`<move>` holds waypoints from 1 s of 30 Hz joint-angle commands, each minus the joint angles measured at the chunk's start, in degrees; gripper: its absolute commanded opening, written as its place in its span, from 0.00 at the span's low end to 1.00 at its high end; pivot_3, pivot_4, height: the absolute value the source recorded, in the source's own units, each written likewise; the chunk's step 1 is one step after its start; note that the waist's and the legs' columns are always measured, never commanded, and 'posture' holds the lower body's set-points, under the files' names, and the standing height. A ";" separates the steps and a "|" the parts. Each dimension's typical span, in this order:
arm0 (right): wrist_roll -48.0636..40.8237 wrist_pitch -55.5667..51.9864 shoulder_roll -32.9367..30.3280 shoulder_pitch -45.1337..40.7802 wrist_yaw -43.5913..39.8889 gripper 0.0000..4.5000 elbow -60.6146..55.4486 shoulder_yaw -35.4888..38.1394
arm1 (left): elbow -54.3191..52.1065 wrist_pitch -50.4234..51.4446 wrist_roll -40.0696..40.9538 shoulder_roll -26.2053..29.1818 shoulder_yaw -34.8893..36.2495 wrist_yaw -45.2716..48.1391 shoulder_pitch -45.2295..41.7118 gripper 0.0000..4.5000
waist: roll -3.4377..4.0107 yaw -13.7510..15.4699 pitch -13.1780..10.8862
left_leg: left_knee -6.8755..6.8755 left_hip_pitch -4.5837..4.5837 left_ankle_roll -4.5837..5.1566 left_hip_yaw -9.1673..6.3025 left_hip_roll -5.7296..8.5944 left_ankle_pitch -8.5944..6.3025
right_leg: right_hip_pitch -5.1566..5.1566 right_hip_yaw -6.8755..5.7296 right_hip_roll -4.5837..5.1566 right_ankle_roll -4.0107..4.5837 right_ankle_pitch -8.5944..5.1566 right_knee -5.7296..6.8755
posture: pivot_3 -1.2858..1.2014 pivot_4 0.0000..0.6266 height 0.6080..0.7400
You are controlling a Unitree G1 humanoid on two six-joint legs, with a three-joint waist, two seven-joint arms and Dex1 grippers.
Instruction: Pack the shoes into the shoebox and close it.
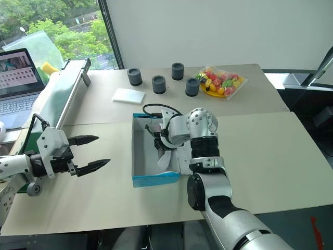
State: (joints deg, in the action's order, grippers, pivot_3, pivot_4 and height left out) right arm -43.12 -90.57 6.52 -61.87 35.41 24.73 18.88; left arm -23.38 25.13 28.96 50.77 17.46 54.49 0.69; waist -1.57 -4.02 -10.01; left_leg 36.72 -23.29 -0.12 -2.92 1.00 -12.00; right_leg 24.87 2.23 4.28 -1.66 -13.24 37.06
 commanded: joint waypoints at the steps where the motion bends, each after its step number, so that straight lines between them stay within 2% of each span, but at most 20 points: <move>1: 1.89 -0.11 5.04 -2.18 -3.00 0.78 -2.92 0.28 | -1.30 -1.42 -0.55 0.49 1.07 -0.19 -0.52 1.00 | 0.00 -0.03 0.00 | 0.00 0.00 0.00 0.00 0.00 0.00 | 0.00 0.00 0.00 0.00 0.00 0.00 | 0.52 0.24 0.97; 3: 2.70 -0.01 5.29 -2.88 -4.63 0.92 -3.46 -0.06 | -1.19 -1.49 -0.64 0.46 1.08 -0.12 -0.59 1.00 | 0.00 -0.04 0.00 | 0.00 0.01 0.00 0.00 0.00 0.00 | 0.00 0.00 -0.01 0.00 0.00 0.01 | 0.52 0.24 0.97; 9: 5.05 3.15 4.16 -5.51 -11.58 0.92 -6.18 -4.64 | -0.75 -1.58 -0.75 0.59 1.20 0.14 -1.07 1.00 | 0.00 -0.09 0.00 | 0.00 0.00 0.00 0.01 0.00 0.00 | 0.04 0.01 -0.01 0.00 0.00 0.02 | 0.52 0.24 0.97; 17: 6.69 7.49 0.98 -8.91 -24.96 0.92 -11.56 -13.66 | 0.20 -1.88 -1.71 0.21 1.47 -1.11 -2.00 1.00 | 0.00 -0.01 0.00 | 0.00 -0.02 0.00 0.00 0.00 0.00 | 0.10 0.03 0.00 0.01 0.00 0.04 | 0.52 0.24 0.97; 21: 9.24 17.30 -6.16 -8.38 -38.35 0.92 -17.89 -23.67 | -1.05 1.84 -4.01 -2.73 2.51 -10.52 -3.12 1.00 | -0.03 0.18 0.02 | 0.01 -0.04 0.00 -0.04 0.01 0.00 | 0.11 -0.01 0.04 0.00 0.01 0.05 | 0.52 0.24 0.97; 24: 14.22 33.03 -14.15 -4.70 -52.55 0.92 -24.00 -31.19 | -2.57 7.09 -2.49 -8.03 6.90 -20.96 -4.81 1.00 | -0.08 0.44 0.03 | 0.03 -0.04 0.00 -0.07 0.02 0.00 | 0.10 -0.03 0.08 -0.03 0.02 0.04 | 0.52 0.24 0.97; 25: 14.67 38.36 -17.14 -1.87 -58.53 0.92 -27.24 -32.68 | -3.62 8.66 -3.13 -10.52 8.56 -25.49 -4.85 1.00 | -0.14 0.45 0.06 | 0.09 -0.06 0.00 -0.08 0.02 0.00 | 0.08 -0.06 0.08 -0.06 0.02 0.01 | 0.52 0.24 0.97; 28: 15.16 46.77 -23.49 5.61 -69.66 0.92 -34.11 -35.44 | -5.73 12.01 -5.22 -16.13 13.04 -35.41 -3.90 1.00 | -0.21 0.53 0.10 | 0.08 -0.04 -0.01 -0.10 0.01 -0.01 | 0.06 -0.05 0.11 -0.10 0.03 0.00 | 0.52 0.24 0.97; 30: 17.69 51.39 -27.87 11.45 -73.97 0.92 -36.94 -37.50 | -7.15 15.06 -5.92 -19.78 16.57 -40.54 -1.13 1.00 | -0.25 0.21 0.13 | 0.08 -0.04 -0.02 -0.13 -0.01 -0.01 | 0.08 0.00 0.12 -0.10 0.03 0.03 | 0.52 0.24 0.97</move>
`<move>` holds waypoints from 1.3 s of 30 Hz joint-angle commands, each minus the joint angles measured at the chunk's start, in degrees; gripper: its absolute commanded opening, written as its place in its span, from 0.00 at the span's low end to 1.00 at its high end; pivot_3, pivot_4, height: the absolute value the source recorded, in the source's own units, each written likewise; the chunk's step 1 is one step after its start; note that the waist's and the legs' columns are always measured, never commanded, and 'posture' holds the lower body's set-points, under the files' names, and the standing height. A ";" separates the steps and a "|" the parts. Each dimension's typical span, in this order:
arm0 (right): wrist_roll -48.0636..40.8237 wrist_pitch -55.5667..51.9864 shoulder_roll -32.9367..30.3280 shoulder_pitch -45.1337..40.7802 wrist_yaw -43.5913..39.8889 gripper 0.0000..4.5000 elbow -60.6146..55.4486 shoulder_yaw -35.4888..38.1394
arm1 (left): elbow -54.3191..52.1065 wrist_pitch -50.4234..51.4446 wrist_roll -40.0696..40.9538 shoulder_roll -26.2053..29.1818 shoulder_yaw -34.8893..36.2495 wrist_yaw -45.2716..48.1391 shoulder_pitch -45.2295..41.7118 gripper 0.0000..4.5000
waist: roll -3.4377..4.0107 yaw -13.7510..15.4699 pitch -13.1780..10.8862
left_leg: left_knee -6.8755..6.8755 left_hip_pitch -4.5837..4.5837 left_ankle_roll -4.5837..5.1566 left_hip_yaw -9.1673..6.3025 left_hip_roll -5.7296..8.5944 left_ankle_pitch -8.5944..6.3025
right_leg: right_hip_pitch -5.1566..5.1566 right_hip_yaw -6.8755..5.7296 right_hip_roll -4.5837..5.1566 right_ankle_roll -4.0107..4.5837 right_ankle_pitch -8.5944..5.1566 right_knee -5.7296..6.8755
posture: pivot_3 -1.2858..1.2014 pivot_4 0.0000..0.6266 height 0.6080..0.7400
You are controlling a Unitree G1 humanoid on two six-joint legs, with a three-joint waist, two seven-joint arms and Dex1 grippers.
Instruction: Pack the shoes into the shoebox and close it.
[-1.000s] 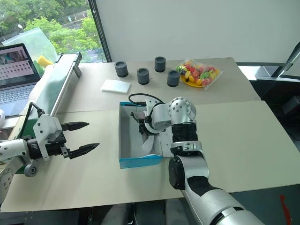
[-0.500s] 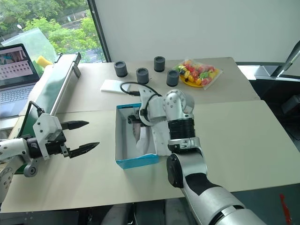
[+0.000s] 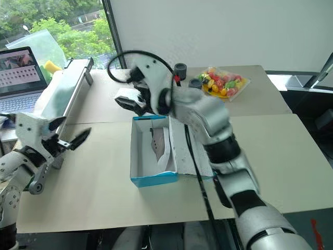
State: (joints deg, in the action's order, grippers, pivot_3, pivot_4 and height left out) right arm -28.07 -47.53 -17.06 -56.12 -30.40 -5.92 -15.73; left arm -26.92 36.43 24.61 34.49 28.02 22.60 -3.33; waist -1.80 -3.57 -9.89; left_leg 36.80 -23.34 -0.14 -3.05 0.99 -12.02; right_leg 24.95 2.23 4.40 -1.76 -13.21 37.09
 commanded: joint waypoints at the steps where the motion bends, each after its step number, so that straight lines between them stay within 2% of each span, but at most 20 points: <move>1: 3.35 9.76 -5.28 7.72 -9.12 0.92 -7.06 -3.18 | -4.16 4.07 -2.37 -4.46 6.94 -10.01 4.26 1.00 | -0.02 -0.42 0.02 | -0.02 0.04 0.00 -0.05 -0.02 0.00 | 0.01 0.09 -0.01 0.01 0.01 0.01 | 0.52 0.24 0.97; 2: 4.07 11.29 -6.10 9.84 -10.00 0.96 -7.79 -3.42 | -4.75 4.43 -1.94 -5.82 8.22 -11.05 5.34 1.00 | -0.03 -0.51 0.02 | -0.02 0.09 0.00 -0.08 -0.03 0.00 | 0.03 0.17 0.00 0.01 0.01 0.06 | 0.52 0.24 0.97; 6: 5.33 14.90 -6.70 15.61 -13.21 0.96 -10.02 -4.74 | -3.00 2.79 -1.71 -7.19 11.08 -10.44 10.11 1.00 | -0.03 -0.24 0.01 | -0.01 0.18 -0.01 -0.07 -0.06 0.00 | 0.03 0.21 -0.04 0.09 0.07 0.10 | 0.52 0.24 0.97; 15: 6.51 19.40 0.43 18.97 -13.40 0.96 -6.81 -4.50 | 1.61 -0.28 -1.57 -4.92 13.27 -6.21 13.41 1.00 | -0.12 0.97 0.07 | 0.03 0.61 -0.04 -0.10 -0.05 0.01 | -0.57 0.08 -0.03 0.08 0.09 -0.11 | 0.52 0.24 0.97; 27: 8.48 17.09 3.06 20.64 -10.68 0.96 -7.48 -5.01 | 2.56 -5.93 -1.63 -7.13 14.30 -8.01 12.44 1.00 | -0.16 1.25 0.09 | 0.03 0.62 -0.06 -0.25 -0.05 0.00 | -0.57 0.09 0.01 0.09 0.09 -0.10 | 0.52 0.24 0.97; 39: 9.19 21.41 4.80 25.12 -11.70 0.96 -7.75 -5.45 | 4.00 -8.04 -1.62 -7.33 14.64 -9.44 11.05 1.00 | -0.20 1.18 0.12 | 0.03 0.66 -0.06 -0.22 -0.04 0.00 | -0.60 0.10 -0.01 0.08 0.09 -0.09 | 0.52 0.24 0.97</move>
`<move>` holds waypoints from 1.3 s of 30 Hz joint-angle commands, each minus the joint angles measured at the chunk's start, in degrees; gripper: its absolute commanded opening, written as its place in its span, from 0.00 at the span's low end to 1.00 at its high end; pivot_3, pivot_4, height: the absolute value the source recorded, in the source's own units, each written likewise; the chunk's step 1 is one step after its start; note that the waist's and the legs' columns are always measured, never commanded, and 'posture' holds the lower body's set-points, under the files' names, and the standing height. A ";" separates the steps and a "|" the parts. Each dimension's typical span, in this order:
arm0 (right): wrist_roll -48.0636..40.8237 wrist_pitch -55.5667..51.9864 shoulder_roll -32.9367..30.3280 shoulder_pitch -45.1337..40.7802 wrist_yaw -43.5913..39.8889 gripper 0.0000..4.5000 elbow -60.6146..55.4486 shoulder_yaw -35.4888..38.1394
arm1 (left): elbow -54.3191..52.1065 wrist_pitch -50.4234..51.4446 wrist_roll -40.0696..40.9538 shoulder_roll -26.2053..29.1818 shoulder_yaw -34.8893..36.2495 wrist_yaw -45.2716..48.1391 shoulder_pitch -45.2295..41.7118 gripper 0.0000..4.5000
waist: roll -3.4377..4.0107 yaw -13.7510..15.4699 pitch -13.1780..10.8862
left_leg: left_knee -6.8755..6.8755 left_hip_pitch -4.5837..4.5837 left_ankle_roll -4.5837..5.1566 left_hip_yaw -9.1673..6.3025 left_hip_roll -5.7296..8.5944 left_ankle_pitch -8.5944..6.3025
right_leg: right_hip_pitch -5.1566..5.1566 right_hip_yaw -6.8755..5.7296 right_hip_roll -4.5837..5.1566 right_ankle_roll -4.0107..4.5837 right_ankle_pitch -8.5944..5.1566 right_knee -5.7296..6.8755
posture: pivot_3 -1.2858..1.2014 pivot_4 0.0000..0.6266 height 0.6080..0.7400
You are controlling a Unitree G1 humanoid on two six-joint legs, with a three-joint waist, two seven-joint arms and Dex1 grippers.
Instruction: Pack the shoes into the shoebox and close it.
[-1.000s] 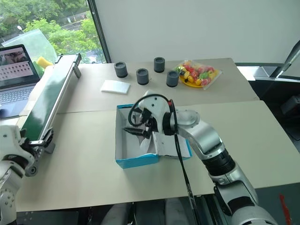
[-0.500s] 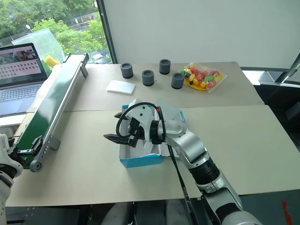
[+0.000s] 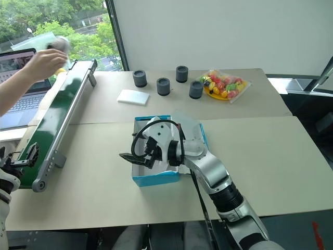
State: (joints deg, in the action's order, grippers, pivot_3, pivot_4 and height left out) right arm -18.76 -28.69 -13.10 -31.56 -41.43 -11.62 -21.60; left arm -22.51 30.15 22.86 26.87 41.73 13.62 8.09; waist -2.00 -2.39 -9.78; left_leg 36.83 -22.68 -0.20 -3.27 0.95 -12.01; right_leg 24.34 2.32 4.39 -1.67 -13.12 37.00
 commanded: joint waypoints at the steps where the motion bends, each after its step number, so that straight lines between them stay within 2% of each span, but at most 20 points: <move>1: 0.23 3.23 0.95 0.72 -0.74 0.96 -1.73 0.35 | -0.27 -1.77 0.12 0.34 0.88 -0.55 -0.46 1.00 | -0.01 0.00 0.00 | 0.00 0.02 0.00 0.01 0.00 0.00 | -0.03 -0.01 0.00 0.00 0.00 0.00 | 0.52 0.24 0.97; 10: 3.20 7.14 3.59 0.04 1.26 0.96 1.46 0.87 | 1.11 -0.52 1.30 0.79 1.55 -0.50 -0.72 1.00 | -0.02 -0.04 0.01 | 0.00 0.08 0.00 0.02 0.00 0.00 | -0.06 0.00 -0.01 0.00 0.00 0.00 | 0.52 0.24 0.97; 19: 3.98 6.39 5.37 0.20 2.97 0.96 1.18 1.41 | 2.10 -1.59 1.96 1.12 1.29 -0.13 -0.53 1.00 | -0.02 -0.05 0.02 | -0.01 0.08 -0.01 0.01 0.00 0.00 | -0.06 0.01 0.00 0.00 0.00 0.00 | 0.52 0.24 0.97; 39: 3.93 3.75 4.91 0.61 3.23 0.96 0.77 2.45 | 1.91 -1.44 2.48 0.65 1.05 -0.67 -0.49 1.00 | -0.03 -0.05 0.02 | -0.02 0.08 -0.01 0.01 0.00 0.00 | -0.06 0.01 0.00 0.00 0.00 0.00 | 0.52 0.24 0.97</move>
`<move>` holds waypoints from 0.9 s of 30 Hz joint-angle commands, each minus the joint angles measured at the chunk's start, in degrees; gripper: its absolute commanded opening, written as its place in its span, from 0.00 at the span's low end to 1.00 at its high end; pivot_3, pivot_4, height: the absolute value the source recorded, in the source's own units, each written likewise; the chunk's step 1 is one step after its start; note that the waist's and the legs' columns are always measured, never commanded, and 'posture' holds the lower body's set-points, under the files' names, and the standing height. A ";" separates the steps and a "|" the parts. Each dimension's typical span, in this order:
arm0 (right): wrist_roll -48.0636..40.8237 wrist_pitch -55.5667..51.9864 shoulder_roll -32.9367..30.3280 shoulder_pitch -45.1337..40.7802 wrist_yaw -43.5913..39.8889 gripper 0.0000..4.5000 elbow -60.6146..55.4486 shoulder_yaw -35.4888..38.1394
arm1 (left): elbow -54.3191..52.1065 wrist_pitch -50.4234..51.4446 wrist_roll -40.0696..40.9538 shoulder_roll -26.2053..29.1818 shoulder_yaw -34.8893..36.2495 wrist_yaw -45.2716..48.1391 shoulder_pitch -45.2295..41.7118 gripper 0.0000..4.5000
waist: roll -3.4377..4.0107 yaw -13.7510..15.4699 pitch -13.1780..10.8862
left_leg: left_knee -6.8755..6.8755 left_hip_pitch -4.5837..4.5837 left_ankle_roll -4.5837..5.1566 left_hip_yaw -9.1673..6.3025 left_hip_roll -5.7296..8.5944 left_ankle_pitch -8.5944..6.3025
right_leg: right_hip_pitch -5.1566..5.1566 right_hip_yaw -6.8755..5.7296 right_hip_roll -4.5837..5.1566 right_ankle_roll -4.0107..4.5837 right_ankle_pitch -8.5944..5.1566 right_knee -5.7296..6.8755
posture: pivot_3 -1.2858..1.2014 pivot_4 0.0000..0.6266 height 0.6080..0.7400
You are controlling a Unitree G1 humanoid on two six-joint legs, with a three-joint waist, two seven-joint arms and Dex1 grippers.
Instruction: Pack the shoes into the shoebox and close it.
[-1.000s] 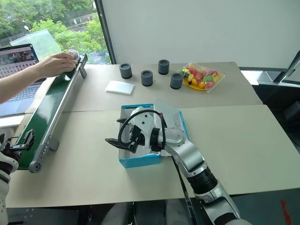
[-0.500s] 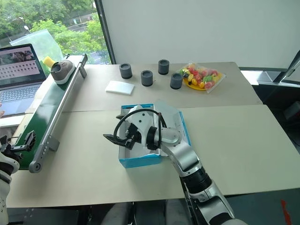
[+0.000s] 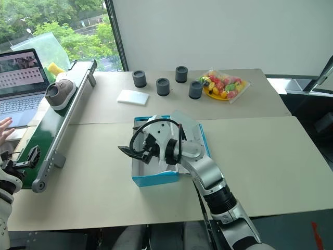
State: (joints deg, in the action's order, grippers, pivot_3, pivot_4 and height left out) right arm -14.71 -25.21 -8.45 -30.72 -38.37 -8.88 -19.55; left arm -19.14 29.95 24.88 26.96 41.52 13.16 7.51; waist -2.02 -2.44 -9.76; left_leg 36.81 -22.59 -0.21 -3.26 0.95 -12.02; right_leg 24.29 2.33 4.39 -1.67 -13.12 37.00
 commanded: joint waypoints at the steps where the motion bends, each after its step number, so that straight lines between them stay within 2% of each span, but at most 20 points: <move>1: -0.09 0.37 0.34 -0.33 0.08 0.96 -1.91 0.27 | -1.37 -1.28 0.49 0.58 1.37 -0.22 0.10 1.00 | 0.00 0.01 0.00 | 0.00 0.00 0.00 0.00 0.00 0.00 | 0.00 0.00 0.00 0.00 0.00 0.00 | 0.52 0.24 0.97; 4: 0.37 0.76 0.12 -0.72 -0.32 0.96 -1.87 -0.22 | -1.49 -1.14 0.50 0.47 1.02 -0.25 0.17 1.00 | 0.02 -0.52 -0.01 | -0.06 -0.05 0.00 -0.38 0.23 0.00 | -0.21 -0.23 0.08 -0.03 -0.03 -0.01 | 0.52 0.24 0.97; 6: 0.08 -0.27 0.26 -0.65 -0.10 0.96 -1.98 0.03 | -1.86 -0.92 0.57 0.32 0.54 -0.15 0.26 1.00 | 0.29 -1.45 -0.17 | -0.08 -0.08 0.06 -2.42 1.38 0.19 | -1.03 -1.92 0.93 -0.14 -0.62 0.10 | 0.52 0.24 0.97; 8: 0.45 -0.65 0.03 -0.58 0.04 0.96 -1.81 0.03 | -1.80 -0.84 0.63 0.44 0.58 -0.05 0.40 1.00 | 0.30 -0.69 -0.18 | -0.05 0.19 -0.08 -3.73 1.90 0.24 | -1.05 -2.53 1.12 -0.65 -1.18 0.05 | 0.52 0.24 0.97; 9: 0.66 -0.90 0.03 -0.63 0.21 0.96 -1.56 -0.04 | -1.47 -0.90 0.63 0.62 0.79 0.03 0.45 1.00 | 0.26 -0.22 -0.16 | -0.08 0.16 -0.20 -3.70 1.75 0.22 | -1.03 -2.50 0.99 -0.20 -0.94 0.06 | 0.52 0.24 0.97; 11: 0.93 -1.27 0.33 -0.80 0.77 0.96 -0.91 0.02 | -0.73 -0.75 0.61 0.99 1.37 0.03 0.56 1.00 | 0.25 0.22 -0.15 | -0.18 0.11 -0.28 -3.34 1.57 0.22 | -1.03 -2.20 0.86 0.01 -0.85 0.11 | 0.52 0.24 0.97; 19: 0.64 -2.09 1.14 -0.73 1.77 0.96 -1.27 0.72 | 0.61 0.84 1.07 2.51 0.76 2.09 1.08 1.00 | 0.22 0.17 -0.13 | -0.36 0.31 -0.29 -2.70 1.22 0.21 | -0.96 -1.73 0.69 0.07 -0.80 0.08 | 0.52 0.24 0.97; 27: -0.28 -3.25 1.45 -0.81 2.78 0.96 -2.63 1.65 | 7.83 2.93 1.54 3.50 2.20 2.47 1.29 1.00 | 0.21 0.14 -0.13 | -0.49 0.30 -0.28 -2.50 1.17 0.21 | -0.79 -1.58 0.67 0.11 -0.77 0.09 | 0.52 0.24 0.97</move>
State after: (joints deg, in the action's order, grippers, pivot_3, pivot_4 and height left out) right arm -13.85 -28.15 -7.49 -30.73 -35.97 -8.55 -19.43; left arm -12.53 31.90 25.89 29.10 41.69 15.48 8.60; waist -1.81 -2.30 -9.89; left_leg 36.32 -22.29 -0.50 -5.75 2.11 -11.81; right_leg 23.51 0.75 5.06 -1.56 -13.89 37.08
